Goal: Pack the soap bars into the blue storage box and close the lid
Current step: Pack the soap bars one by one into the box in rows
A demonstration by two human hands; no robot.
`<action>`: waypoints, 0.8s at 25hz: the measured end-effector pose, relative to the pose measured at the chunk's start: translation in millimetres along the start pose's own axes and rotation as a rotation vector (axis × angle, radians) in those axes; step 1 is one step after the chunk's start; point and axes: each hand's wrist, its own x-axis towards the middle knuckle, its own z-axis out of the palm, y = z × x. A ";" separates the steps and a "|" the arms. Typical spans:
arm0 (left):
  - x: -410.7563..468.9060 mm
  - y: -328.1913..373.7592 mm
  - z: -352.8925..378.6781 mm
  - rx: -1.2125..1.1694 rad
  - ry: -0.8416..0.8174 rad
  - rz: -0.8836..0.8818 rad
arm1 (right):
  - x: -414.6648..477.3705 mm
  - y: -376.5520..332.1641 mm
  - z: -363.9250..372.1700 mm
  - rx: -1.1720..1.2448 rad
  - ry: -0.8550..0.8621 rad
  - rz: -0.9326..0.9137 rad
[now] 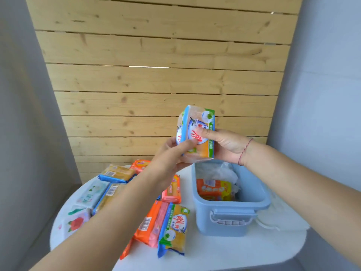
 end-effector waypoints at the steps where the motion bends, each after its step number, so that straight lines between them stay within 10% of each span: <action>1: 1.5 -3.7 8.0 0.029 -0.052 -0.019 | -6.3 -0.6 -13.3 -0.014 -0.001 0.023; 11: 20.9 -74.0 0.5 0.477 -0.086 -0.130 | -12.9 37.2 -68.1 -0.924 -0.208 0.564; 20: 26.1 -87.3 -5.0 0.485 -0.067 -0.140 | 4.6 101.7 -32.0 -1.674 -0.295 0.451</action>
